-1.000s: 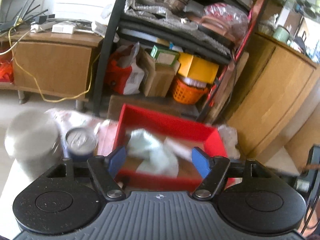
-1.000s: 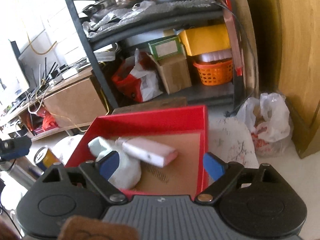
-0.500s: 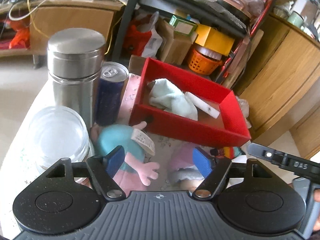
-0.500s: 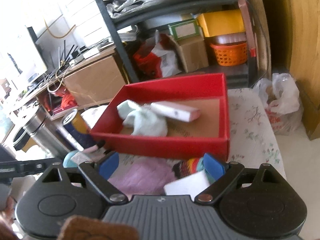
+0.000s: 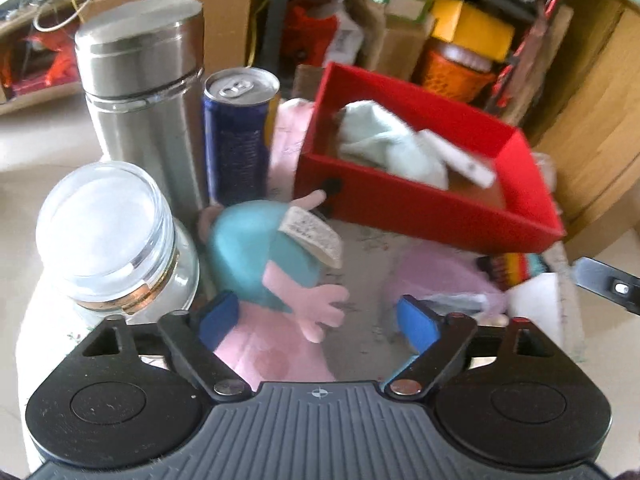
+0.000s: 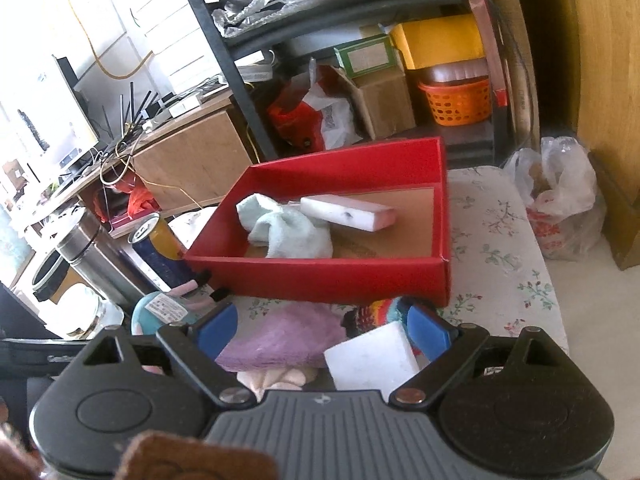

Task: Organize soft objects
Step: 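Grasp a blue face mask with the left tool while the right tool grasps another mask by its ear loops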

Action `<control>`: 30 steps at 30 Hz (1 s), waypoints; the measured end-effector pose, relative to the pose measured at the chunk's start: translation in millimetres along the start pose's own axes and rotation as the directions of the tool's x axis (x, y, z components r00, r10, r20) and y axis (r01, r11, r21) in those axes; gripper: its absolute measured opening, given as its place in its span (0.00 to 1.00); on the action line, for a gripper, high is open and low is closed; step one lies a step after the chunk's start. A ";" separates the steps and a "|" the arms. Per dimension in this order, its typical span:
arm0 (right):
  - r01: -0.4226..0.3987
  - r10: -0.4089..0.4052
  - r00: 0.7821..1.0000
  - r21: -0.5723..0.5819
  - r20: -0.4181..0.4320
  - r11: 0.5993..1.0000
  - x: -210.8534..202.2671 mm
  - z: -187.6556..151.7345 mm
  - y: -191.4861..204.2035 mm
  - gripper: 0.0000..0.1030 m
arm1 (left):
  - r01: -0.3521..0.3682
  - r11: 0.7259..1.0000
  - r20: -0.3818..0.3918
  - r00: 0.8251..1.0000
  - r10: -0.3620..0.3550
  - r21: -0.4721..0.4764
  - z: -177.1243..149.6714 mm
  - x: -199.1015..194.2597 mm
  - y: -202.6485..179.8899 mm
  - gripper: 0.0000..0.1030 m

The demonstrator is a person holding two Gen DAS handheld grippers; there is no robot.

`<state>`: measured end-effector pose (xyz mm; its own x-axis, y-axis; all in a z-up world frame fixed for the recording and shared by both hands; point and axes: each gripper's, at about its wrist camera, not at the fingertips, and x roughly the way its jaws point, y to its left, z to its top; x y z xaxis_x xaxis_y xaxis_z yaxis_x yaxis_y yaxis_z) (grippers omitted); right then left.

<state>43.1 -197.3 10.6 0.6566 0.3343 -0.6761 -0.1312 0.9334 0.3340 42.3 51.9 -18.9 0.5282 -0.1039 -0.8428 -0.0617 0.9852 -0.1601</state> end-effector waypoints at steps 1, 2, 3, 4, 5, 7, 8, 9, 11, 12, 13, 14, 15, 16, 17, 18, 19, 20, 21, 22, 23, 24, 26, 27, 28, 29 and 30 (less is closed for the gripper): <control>0.003 -0.003 1.000 0.002 -0.004 1.000 0.6 -1.3 -1.8 0.63 | -0.004 1.000 -0.007 1.000 0.004 0.000 0.4 3.7 -0.6 0.89; 0.006 -0.006 1.000 0.002 -0.011 1.000 1.7 -2.9 -3.1 0.63 | -0.006 1.000 -0.010 1.000 0.006 0.003 0.1 5.8 -2.0 0.92; 0.007 -0.007 1.000 0.001 -0.020 1.000 2.8 -4.3 -3.8 0.64 | -0.006 1.000 -0.011 1.000 0.006 0.015 -0.7 7.3 -4.7 0.94; 0.009 -0.009 1.000 -0.001 -0.027 1.000 3.8 -5.8 -4.9 0.64 | -0.014 0.999 -0.012 1.000 0.014 0.034 -1.5 8.4 -7.8 0.94; 0.009 -0.009 0.999 -0.006 -0.032 1.000 4.7 -6.6 -5.0 0.64 | -0.022 0.998 -0.012 1.000 0.023 0.052 -1.8 9.4 -10.8 0.94; 0.006 -0.006 0.999 -0.011 -0.038 1.000 5.8 -7.3 -4.4 0.64 | -0.055 0.995 -0.007 0.998 0.056 0.087 -3.0 13.6 -14.6 0.94; 0.005 -0.005 0.999 -0.013 -0.041 1.000 6.3 -7.3 -4.5 0.64 | -0.071 0.993 -0.006 0.997 0.071 0.100 -4.2 15.8 -16.7 0.94; 0.003 -0.004 0.999 -0.013 -0.043 1.000 6.6 -7.5 -4.1 0.64 | -0.078 0.991 -0.007 0.997 0.079 0.107 -5.6 16.1 -19.2 0.94; -0.002 0.001 0.999 -0.015 -0.046 1.000 7.2 -8.0 -3.4 0.64 | -0.047 0.993 0.002 0.999 0.047 0.106 -10.1 11.5 -22.8 0.94; -0.003 0.002 0.999 -0.018 -0.047 1.000 7.1 -8.3 -2.9 0.64 | -0.012 0.994 0.010 1.000 0.011 0.106 -12.9 4.7 -25.0 0.94; -0.003 0.002 0.999 -0.020 -0.047 1.000 6.8 -8.2 -3.3 0.64 | 0.035 0.994 0.007 0.999 -0.036 0.101 -14.2 -0.9 -26.5 0.94; -0.002 0.001 0.999 -0.017 -0.046 1.000 6.8 -7.4 -3.8 0.64 | 0.121 0.989 -0.005 0.993 -0.121 0.079 -15.5 -7.9 -25.5 0.93; -0.002 0.002 0.999 -0.013 -0.045 1.000 6.5 -6.9 -4.6 0.64 | 0.201 0.978 -0.009 0.980 -0.201 0.052 -15.7 -14.6 -22.4 0.89; -0.004 0.004 0.999 -0.008 -0.043 1.000 6.3 -6.0 -5.7 0.64 | 0.328 0.945 -0.028 0.944 -0.328 0.003 -16.6 -19.9 -16.7 0.84; -0.005 0.005 0.999 -0.006 -0.041 1.000 5.7 -5.6 -6.9 0.64 | 0.413 0.909 -0.060 0.907 -0.416 -0.058 -17.1 -19.0 -10.8 0.76; -0.004 0.004 0.999 -0.004 -0.040 1.000 5.3 -5.0 -8.2 0.64 | 0.434 0.895 -0.074 0.894 -0.442 -0.107 -17.8 -16.6 -5.8 0.75; -0.001 0.001 0.999 -0.004 -0.039 1.000 4.6 -5.4 -8.9 0.64 | 0.399 0.907 -0.065 0.910 -0.410 -0.136 -19.5 -15.4 -0.8 0.75; 0.002 -0.002 0.999 -0.004 -0.042 1.000 4.9 -5.4 -9.7 0.64 | 0.343 0.931 -0.046 0.935 -0.350 -0.127 -20.6 -15.6 1.4 0.75; 0.005 -0.005 0.999 -0.004 -0.046 1.000 5.3 -5.5 -10.0 0.64 | 0.280 0.954 -0.034 0.958 -0.285 -0.102 -20.9 -15.6 2.0 0.72; 0.011 -0.011 0.999 -0.006 -0.053 1.000 6.0 -6.2 -9.8 0.64 | 0.245 0.965 -0.021 0.968 -0.248 -0.093 -20.7 -17.4 2.9 0.73; 0.014 -0.015 0.998 -0.011 -0.059 1.000 6.4 -7.0 -9.5 0.64 | 0.234 0.968 -0.007 0.972 -0.235 -0.085 -19.7 -20.7 3.4 0.75; 0.014 -0.015 0.998 -0.018 -0.064 1.000 6.4 -8.4 -9.0 0.64 | 0.228 0.972 0.006 0.974 -0.228 -0.062 -19.4 -24.6 1.0 0.78; 0.017 -0.019 0.996 -0.024 -0.082 1.000 6.0 -12.4 -8.5 0.64 | 0.209 0.978 -0.005 0.978 -0.209 -0.005 -19.7 -26.7 -6.4 0.78; 0.018 -0.020 0.996 -0.025 -0.092 1.000 5.0 -15.4 -7.8 0.64 | 0.212 0.977 -0.005 0.977 -0.212 0.005 -21.4 -26.2 -8.4 0.78; 0.018 -0.021 0.995 -0.025 -0.101 1.000 3.4 -19.4 -7.6 0.64 | 0.226 0.974 -0.016 0.974 -0.226 0.006 -21.9 -24.6 -9.5 0.78; 0.017 -0.019 0.993 -0.021 -0.113 1.000 2.0 -24.2 -7.4 0.64 | 0.240 0.971 -0.035 0.970 -0.239 0.003 -20.7 -20.0 -11.1 0.77; 0.011 -0.014 0.991 -0.020 -0.136 1.000 0.9 -31.7 -6.3 0.64 | 0.249 0.968 -0.049 0.967 -0.249 0.002 -22.9 -18.2 -13.2 0.77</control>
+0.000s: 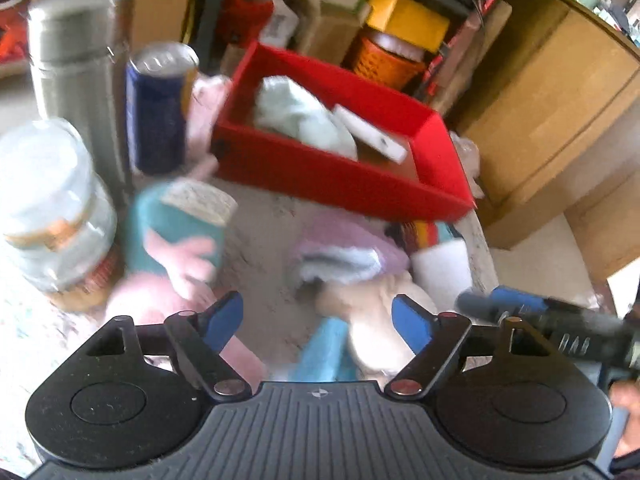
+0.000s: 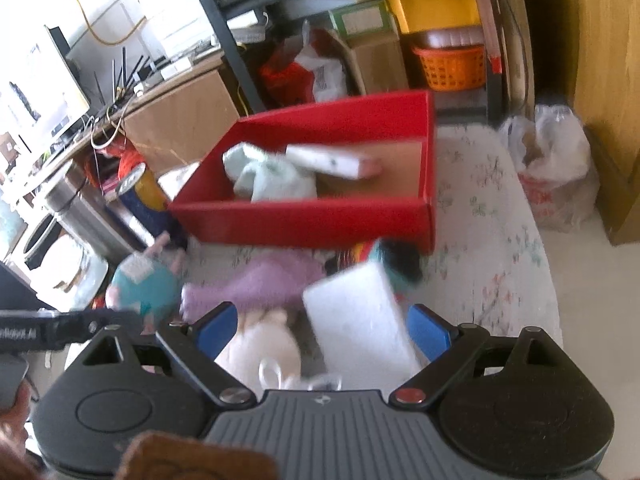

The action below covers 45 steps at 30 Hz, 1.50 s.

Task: Organize soft objects
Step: 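Grasp a blue face mask with the left tool while the right tool grasps another mask by its ear loops, then lift and carry both blue face masks toward the red box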

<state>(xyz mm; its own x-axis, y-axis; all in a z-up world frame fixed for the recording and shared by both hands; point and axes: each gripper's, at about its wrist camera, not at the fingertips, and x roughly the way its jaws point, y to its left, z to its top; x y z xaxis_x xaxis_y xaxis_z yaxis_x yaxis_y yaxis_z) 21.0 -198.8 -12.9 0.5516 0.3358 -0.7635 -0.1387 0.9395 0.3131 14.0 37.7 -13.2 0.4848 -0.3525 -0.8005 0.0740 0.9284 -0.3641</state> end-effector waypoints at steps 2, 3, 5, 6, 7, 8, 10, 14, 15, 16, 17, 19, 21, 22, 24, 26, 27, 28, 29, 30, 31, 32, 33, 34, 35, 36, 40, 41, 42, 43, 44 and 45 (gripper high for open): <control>0.003 -0.003 0.999 -0.012 -0.045 1.000 1.5 -15.0 2.8 0.64 | 0.003 1.000 -0.007 1.000 -0.003 0.016 -2.9 0.3 -3.1 0.77; 0.014 -0.015 0.997 -0.023 -0.074 1.000 4.3 -23.5 4.7 0.63 | 0.004 1.000 -0.008 1.000 -0.004 0.022 -3.5 0.4 -4.6 0.77; 0.023 -0.028 0.992 -0.040 -0.121 0.999 10.7 -37.2 7.7 0.63 | 0.020 1.000 -0.013 1.000 -0.020 0.019 -4.1 -2.2 -5.3 0.77; 0.022 -0.029 0.989 -0.047 -0.143 0.999 14.4 -43.2 8.8 0.57 | 0.028 0.999 -0.015 1.000 -0.028 0.017 -4.5 -3.4 -5.4 0.77; 0.018 -0.026 0.986 -0.046 -0.164 0.999 18.2 -47.4 8.7 0.42 | 0.034 0.999 -0.015 0.999 -0.034 0.016 -5.0 -3.7 -5.7 0.77; 0.011 -0.017 0.982 -0.034 -0.186 0.999 21.8 -50.5 6.3 0.23 | 0.038 0.999 -0.018 0.999 -0.038 0.018 -5.9 -4.3 -6.0 0.77; -0.013 0.021 0.974 0.032 -0.228 0.999 26.9 -51.9 -4.5 0.01 | 0.051 0.998 -0.031 0.998 -0.050 0.031 -7.4 -3.9 -7.7 0.77; -0.081 0.102 0.975 0.112 -0.196 0.990 16.0 -46.2 -18.9 0.00 | 0.063 0.996 -0.082 0.995 -0.059 0.056 -13.5 5.6 -11.5 0.77; -0.114 0.140 0.972 0.142 -0.187 0.983 11.0 -44.8 -20.2 0.00 | 0.068 0.996 -0.096 0.993 -0.062 0.056 -15.8 10.6 -13.0 0.77; -0.148 0.177 0.968 0.167 -0.175 0.975 5.9 -44.6 -20.9 0.00 | 0.077 0.995 -0.116 0.991 -0.070 0.057 -17.9 16.3 -14.2 0.77; -0.166 0.195 0.967 0.177 -0.161 0.970 1.8 -43.3 -21.6 0.00 | 0.083 0.995 -0.133 0.988 -0.074 0.058 -19.9 21.5 -14.9 0.77; -0.162 0.187 0.973 0.175 -0.137 0.971 -4.2 -39.9 -22.3 0.00 | 0.087 0.995 -0.167 0.983 -0.077 0.053 -23.5 32.2 -16.8 0.75; -0.156 0.180 0.977 0.188 -0.118 0.970 -7.5 -38.9 -25.0 0.00 | 0.090 0.993 -0.191 0.979 -0.074 0.074 -27.1 41.6 -21.7 0.71; -0.152 0.178 0.977 0.200 -0.117 0.968 -8.6 -37.1 -27.6 0.00 | 0.084 0.992 -0.195 0.979 -0.064 0.096 -29.0 44.7 -24.6 0.71; -0.145 0.174 0.977 0.216 -0.123 0.966 -6.9 -37.5 -30.5 0.00 | 0.068 0.988 -0.202 0.979 -0.040 0.135 -32.8 48.7 -28.5 0.69; -0.144 0.176 0.975 0.218 -0.135 0.965 -7.6 -38.5 -32.4 0.00 | 0.057 0.986 -0.200 0.980 -0.025 0.156 -35.7 48.8 -27.8 0.67; -0.145 0.177 0.974 0.215 -0.139 0.966 -7.2 -38.4 -32.0 0.00 | 0.047 0.985 -0.193 0.981 -0.015 0.163 -36.9 48.1 -26.9 0.66; -0.146 0.178 0.974 0.213 -0.140 0.966 -5.6 -38.6 -30.6 0.00 | 0.030 0.985 -0.189 0.982 0.003 0.169 -37.6 48.3 -26.5 0.64; -0.148 0.180 0.973 0.212 -0.143 0.966 -4.2 -37.4 -29.9 0.00 | 0.012 0.985 -0.188 0.982 0.021 0.174 -37.8 49.2 -26.1 0.57; -0.150 0.182 0.973 0.210 -0.144 0.966 -4.7 -37.5 -30.2 0.00 | -0.005 0.985 -0.191 0.981 0.039 0.175 -38.0 51.0 -24.3 0.53; -0.154 0.185 0.972 0.208 -0.142 0.966 -5.3 -37.1 -30.2 0.00 | -0.015 0.985 -0.192 0.980 0.049 0.174 -38.9 53.1 -24.0 0.52; -0.159 0.190 0.972 0.205 -0.138 0.966 -6.1 -36.4 -29.3 0.00 | -0.021 0.984 -0.190 0.980 0.055 0.174 -38.2 53.4 -23.5 0.51; -0.163 0.193 0.972 0.204 -0.135 0.965 -6.2 -36.1 -29.0 0.00 | -0.029 0.984 -0.190 0.980 0.063 0.175 -38.4 54.0 -23.5 0.49; -0.167 0.195 0.972 0.202 -0.132 0.965 -5.7 -35.7 -28.1 0.00 | -0.042 0.983 -0.183 0.980 0.075 0.179 -38.9 54.8 -24.1 0.48; -0.167 0.196 0.972 0.200 -0.132 0.965 -5.5 -35.6 -27.4 0.00 | -0.047 0.983 -0.178 0.981 0.080 0.179 -39.2 55.4 -23.8 0.43; -0.167 0.196 0.972 0.200 -0.133 0.965 -5.3 -35.6 -27.0 0.00 | -0.060 0.983 -0.173 0.981 0.090 0.174 -39.6 55.2 -22.6 0.36; -0.174 0.203 0.971 0.202 -0.130 0.964 -5.8 -34.2 -26.6 0.00 | -0.029 0.996 -0.201 0.978 0.045 0.085 -37.6 50.2 -10.4 0.20; -0.180 0.209 0.970 0.205 -0.126 0.962 -6.7 -33.4 -26.7 0.00 | -0.017 0.998 -0.208 0.978 0.030 0.066 -37.2 47.9 -9.4 0.19; -0.188 0.216 0.969 0.210 -0.119 0.959 -7.9 -32.4 -27.2 0.00 | 0.001 0.998 -0.213 0.977 0.011 0.056 -37.6 45.4 -9.6 0.17; -0.198 0.225 0.968 0.216 -0.111 0.956 -9.5 -31.2 -27.5 0.00 | 0.015 0.999 -0.215 0.977 -0.004 0.050 -38.1 42.5 -11.0 0.17; -0.205 0.232 0.967 0.222 -0.102 0.953 -10.8 -30.2 -27.7 0.00 | 0.025 0.999 -0.215 0.976 -0.015 0.044 -38.6 39.2 -12.8 0.16; -0.211 0.237 0.967 0.227 -0.094 0.951 -12.3 -29.0 -27.9 0.00 | 0.046 0.998 -0.217 0.976 -0.037 0.037 -39.4 35.2 -14.0 0.15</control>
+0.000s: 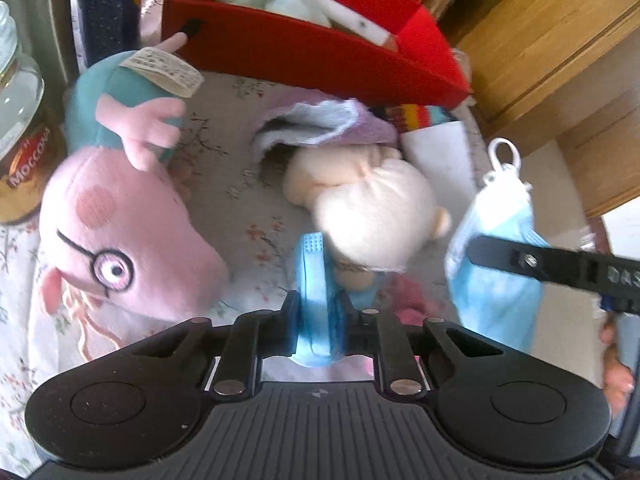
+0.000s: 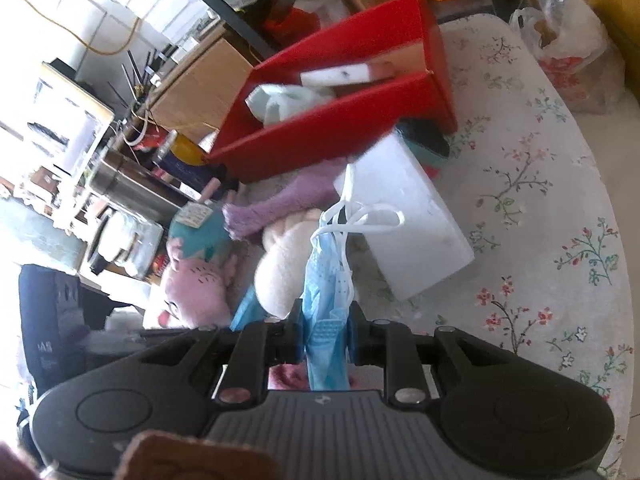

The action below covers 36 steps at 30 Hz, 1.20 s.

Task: Organize soft objects
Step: 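Lift and carry both blue face masks toward the red box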

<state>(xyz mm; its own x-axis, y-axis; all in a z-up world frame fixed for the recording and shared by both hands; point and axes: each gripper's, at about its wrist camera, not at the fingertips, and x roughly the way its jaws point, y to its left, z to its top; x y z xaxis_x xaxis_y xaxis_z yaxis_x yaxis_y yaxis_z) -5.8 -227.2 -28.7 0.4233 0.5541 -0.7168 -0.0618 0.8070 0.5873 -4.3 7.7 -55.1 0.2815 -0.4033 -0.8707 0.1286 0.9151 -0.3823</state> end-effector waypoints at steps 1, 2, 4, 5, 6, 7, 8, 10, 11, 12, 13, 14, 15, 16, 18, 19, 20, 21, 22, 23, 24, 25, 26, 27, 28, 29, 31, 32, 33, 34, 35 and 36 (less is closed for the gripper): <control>-0.006 0.006 1.000 0.004 0.007 1.000 -1.3 1.0 0.4 0.00 | 0.016 1.000 0.000 1.000 -0.016 -0.004 -0.9 -3.1 -0.9 0.15; -0.012 0.012 1.000 0.007 0.011 1.000 -2.3 1.8 0.9 0.00 | 0.030 1.000 0.001 1.000 -0.030 -0.009 -2.1 -6.7 -1.5 0.15; -0.025 0.025 1.000 0.015 0.017 1.000 -4.2 3.6 2.1 0.00 | 0.073 0.997 0.013 0.997 -0.072 -0.031 -6.5 -18.3 0.1 0.14; -0.032 0.032 0.999 0.017 0.018 0.999 -4.9 4.4 3.0 0.00 | 0.096 0.994 0.021 0.995 -0.095 -0.046 -8.1 -22.7 1.9 0.14; -0.039 0.039 0.999 0.019 0.022 0.999 -5.8 5.3 4.5 0.00 | 0.133 0.989 0.032 0.991 -0.131 -0.070 -10.5 -29.1 5.1 0.14; -0.048 0.047 0.999 0.019 0.026 0.999 -6.9 5.7 6.2 0.00 | 0.167 0.982 0.040 0.986 -0.164 -0.090 -12.1 -33.8 8.4 0.14; -0.054 0.054 0.998 0.018 0.031 0.998 -7.8 6.5 8.2 0.00 | 0.204 0.972 0.055 0.978 -0.199 -0.115 -13.7 -39.6 12.1 0.14; -0.070 0.069 0.997 0.017 0.042 0.997 -10.3 7.7 11.9 0.00 | 0.255 0.956 0.088 0.966 -0.244 -0.147 -15.5 -50.0 16.0 0.14; -0.077 0.076 0.996 0.016 0.047 0.997 -11.8 8.3 13.6 0.00 | 0.264 0.952 0.106 0.962 -0.250 -0.156 -15.1 -54.9 16.3 0.14; -0.086 0.085 0.995 0.015 0.054 0.996 -13.6 8.9 15.7 0.00 | 0.266 0.951 0.122 0.961 -0.249 -0.158 -15.7 -60.6 16.5 0.14; -0.093 0.092 0.994 0.014 0.059 0.996 -15.3 9.4 17.4 0.00 | 0.272 0.950 0.139 0.958 -0.251 -0.156 -15.9 -67.1 16.2 0.14; -0.098 0.098 0.993 0.012 0.063 0.995 -17.3 9.9 19.5 0.00 | 0.281 0.947 0.152 0.954 -0.258 -0.158 -15.0 -71.1 15.5 0.14; -0.101 0.101 0.993 0.007 0.069 0.995 -19.9 10.3 22.1 0.00 | 0.295 0.942 0.168 0.949 -0.268 -0.161 -14.5 -76.7 14.7 0.14; -0.105 0.104 0.992 0.001 0.074 0.995 -22.6 10.4 24.4 0.00 | 0.309 0.937 0.179 0.943 -0.280 -0.161 -14.4 -81.4 14.3 0.14; -0.115 0.116 0.988 -0.011 0.098 0.993 -30.9 10.6 30.3 0.00 | 0.322 0.934 0.206 0.935 -0.289 -0.154 -13.0 -91.8 11.2 0.14; -0.121 0.122 0.986 -0.016 0.114 0.993 -35.4 10.3 32.9 0.00 | 0.319 0.936 0.217 0.934 -0.284 -0.148 -12.7 -97.5 9.4 0.14; -0.127 0.129 0.983 -0.021 0.130 0.992 -40.2 10.6 35.6 0.00 | 0.319 0.937 0.230 0.931 -0.283 -0.139 -11.4 -102.7 7.0 0.14; -0.134 0.136 0.980 -0.023 0.143 0.991 -44.9 11.0 37.5 0.00 | 0.322 0.937 0.244 0.927 -0.283 -0.135 -11.0 -108.0 4.4 0.14; -0.139 0.141 0.978 -0.025 0.156 0.990 -49.4 11.5 39.6 0.00 | 0.321 0.938 0.258 0.924 -0.281 -0.131 -9.6 -113.3 3.7 0.14; -0.141 0.144 0.975 -0.028 0.170 0.990 -54.0 11.9 41.7 0.00 | 0.314 0.942 0.276 0.922 -0.272 -0.121 -9.0 -119.2 2.1 0.14; -0.141 0.145 0.973 -0.032 0.182 0.989 -58.2 13.2 43.4 0.00 | 0.303 0.947 0.298 0.919 -0.260 -0.109 -8.5 -127.0 -0.2 0.15; -0.138 0.144 0.970 -0.041 0.196 0.990 -63.3 14.0 46.0 0.00 | 0.298 0.949 0.317 0.914 -0.254 -0.098 -6.2 -132.3 -3.6 0.15; -0.131 0.138 0.968 -0.051 0.210 0.990 -68.2 14.8 48.7 0.00 | 0.299 0.950 0.331 0.908 -0.256 -0.088 -4.7 -136.6 -5.8 0.15; -0.121 0.133 0.965 -0.063 0.227 0.991 -73.3 15.8 52.5 0.00 | 0.300 0.951 0.341 0.904 -0.258 -0.077 -1.2 -139.6 -9.6 0.15; -0.116 0.131 0.961 -0.075 0.245 0.990 -78.8 16.7 56.7 0.00 | 0.300 0.952 0.353 0.899 -0.260 -0.064 3.3 -142.4 -13.7 0.15; -0.112 0.131 0.955 -0.085 0.265 0.990 -84.0 17.6 60.6 0.00 | 0.297 0.954 0.363 0.895 -0.260 -0.049 6.9 -144.9 -17.5 0.15; -0.095 0.123 0.944 -0.104 0.306 0.990 -92.7 18.5 68.1 0.00 | 0.281 0.960 0.393 0.885 -0.250 -0.022 14.3 -150.2 -25.0 0.15; -0.081 0.114 0.939 -0.115 0.325 0.990 -96.2 18.9 71.6 0.00 | 0.277 0.961 0.409 0.878 -0.249 -0.010 17.3 -152.4 -27.6 0.15; -0.068 0.106 0.936 -0.122 0.337 0.990 -98.2 19.2 74.0 0.00 | 0.281 0.960 0.422 0.871 -0.252 -0.005 19.8 -154.4 -28.8 0.15; -0.054 0.094 0.934 -0.125 0.344 0.991 -99.7 19.8 76.1 0.00 | 0.290 0.957 0.430 0.864 -0.260 -0.003 20.9 -156.2 -28.4 0.15; -0.048 0.089 0.934 -0.123 0.347 0.991 -100.4 20.6 76.8 0.00 | 0.298 0.955 0.436 0.859 -0.267 -0.002 23.2 -157.4 -27.8 0.15; -0.049 0.087 0.932 -0.118 0.351 0.992 -100.3 22.4 77.3 0.00 | 0.300 0.954 0.441 0.857 -0.268 -0.003 26.7 -158.7 -27.5 0.15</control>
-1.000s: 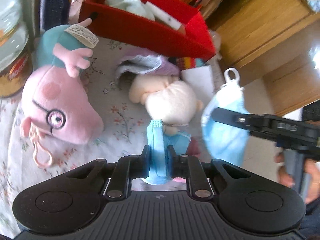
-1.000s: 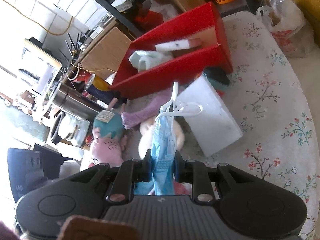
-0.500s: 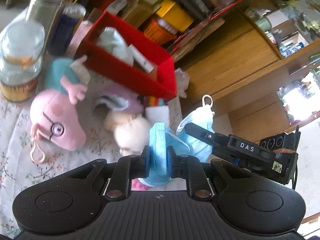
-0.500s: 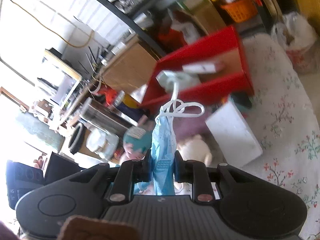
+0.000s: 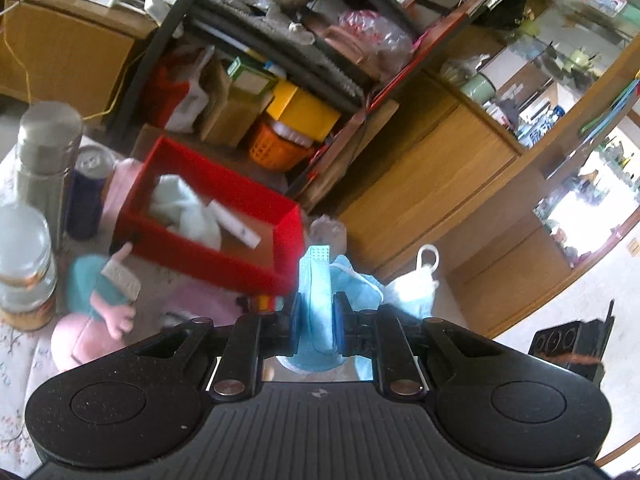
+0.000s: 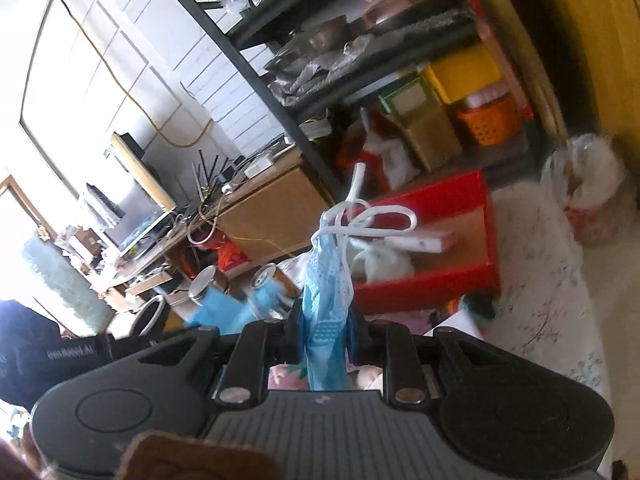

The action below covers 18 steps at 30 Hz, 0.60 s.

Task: Organize soft objects
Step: 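Lift and carry both blue face masks toward the red box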

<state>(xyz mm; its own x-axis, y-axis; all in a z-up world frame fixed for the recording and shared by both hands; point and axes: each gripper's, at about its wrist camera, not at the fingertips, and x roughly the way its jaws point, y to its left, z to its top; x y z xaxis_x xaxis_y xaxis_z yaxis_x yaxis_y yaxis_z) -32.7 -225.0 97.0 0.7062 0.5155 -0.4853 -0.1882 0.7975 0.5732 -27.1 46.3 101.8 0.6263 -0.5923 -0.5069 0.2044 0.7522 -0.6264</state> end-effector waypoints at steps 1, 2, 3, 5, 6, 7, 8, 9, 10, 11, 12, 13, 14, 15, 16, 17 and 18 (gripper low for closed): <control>-0.002 0.002 1.000 0.003 0.002 1.000 1.5 1.6 -0.3 0.00 | -0.005 1.000 0.015 1.000 0.005 -0.001 3.2 0.0 -0.3 0.15; -0.007 0.007 1.000 0.007 0.008 1.000 3.0 3.4 -0.9 0.00 | -0.011 1.000 0.027 1.000 0.011 0.001 5.8 -0.2 -0.5 0.15; -0.011 0.011 1.000 0.010 0.015 1.000 5.9 6.0 -1.1 0.00 | -0.020 1.000 0.037 0.999 0.020 0.002 8.9 1.1 0.0 0.15; -0.015 0.015 0.999 0.011 0.028 1.000 9.6 10.5 -1.7 0.00 | -0.036 0.999 0.065 0.997 0.035 0.005 15.6 1.7 0.9 0.15; -0.016 0.015 0.999 0.010 0.032 1.000 11.9 13.0 -1.4 0.00 | -0.040 0.999 0.073 0.997 0.039 0.007 19.3 2.5 1.0 0.15; -0.016 0.016 0.999 0.001 0.030 1.000 13.2 15.5 0.6 0.00 | -0.044 0.999 0.080 0.996 0.043 0.008 22.7 3.8 1.5 0.15; -0.013 0.014 0.999 -0.013 0.040 1.000 13.8 17.5 3.4 0.00 | -0.047 0.999 0.086 0.995 0.046 0.005 25.7 5.1 2.0 0.15; -0.007 0.008 0.998 -0.029 0.057 1.000 12.5 18.8 6.3 0.00 | -0.048 0.999 0.091 0.995 0.047 0.002 28.2 7.1 3.1 0.15; 0.004 -0.001 0.997 -0.051 0.075 0.999 10.6 19.2 8.8 0.00 | -0.045 0.999 0.093 0.995 0.045 0.000 30.8 9.6 3.5 0.15; 0.016 -0.010 0.996 -0.065 0.089 0.998 9.7 19.6 10.9 0.00 | -0.040 0.999 0.093 0.995 0.040 -0.001 33.0 11.9 4.3 0.15; 0.024 -0.017 0.995 -0.070 0.097 0.997 9.3 20.1 11.8 0.00 | -0.039 0.999 0.096 0.995 0.039 -0.002 35.2 14.6 3.8 0.15; 0.027 -0.019 0.995 -0.070 0.103 0.997 8.1 21.1 11.8 0.00 | -0.040 0.999 0.100 0.994 0.040 0.001 37.1 16.8 2.6 0.15; 0.028 -0.021 0.994 -0.069 0.107 0.997 8.1 21.9 11.7 0.00 | -0.041 0.999 0.102 0.994 0.040 0.007 39.5 18.5 1.5 0.15; 0.031 -0.023 0.993 -0.069 0.113 0.997 7.6 23.5 12.1 0.00 | -0.045 0.999 0.106 0.993 0.043 0.015 41.5 20.3 -1.3 0.15; 0.035 -0.026 0.992 -0.071 0.121 0.997 7.3 25.5 12.7 0.00 | -0.047 0.999 0.112 0.993 0.044 0.022 42.7 21.0 -3.3 0.15; 0.041 -0.031 0.991 -0.074 0.131 0.996 6.7 27.7 13.5 0.00 | -0.046 0.998 0.118 0.992 0.043 0.030 44.5 21.4 -6.3 0.16; 0.043 -0.032 0.990 -0.074 0.139 0.996 6.0 29.7 13.8 0.00 | -0.046 0.998 0.127 0.991 0.041 0.037 46.5 21.4 -9.0 0.16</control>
<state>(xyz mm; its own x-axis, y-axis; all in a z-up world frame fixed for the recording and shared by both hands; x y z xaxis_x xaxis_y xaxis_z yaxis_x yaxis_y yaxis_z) -10.7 -220.2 121.6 0.7998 0.4411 -0.4070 -0.2079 0.8398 0.5016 19.4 40.3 124.2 0.7243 -0.5197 -0.4532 0.2031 0.7889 -0.5801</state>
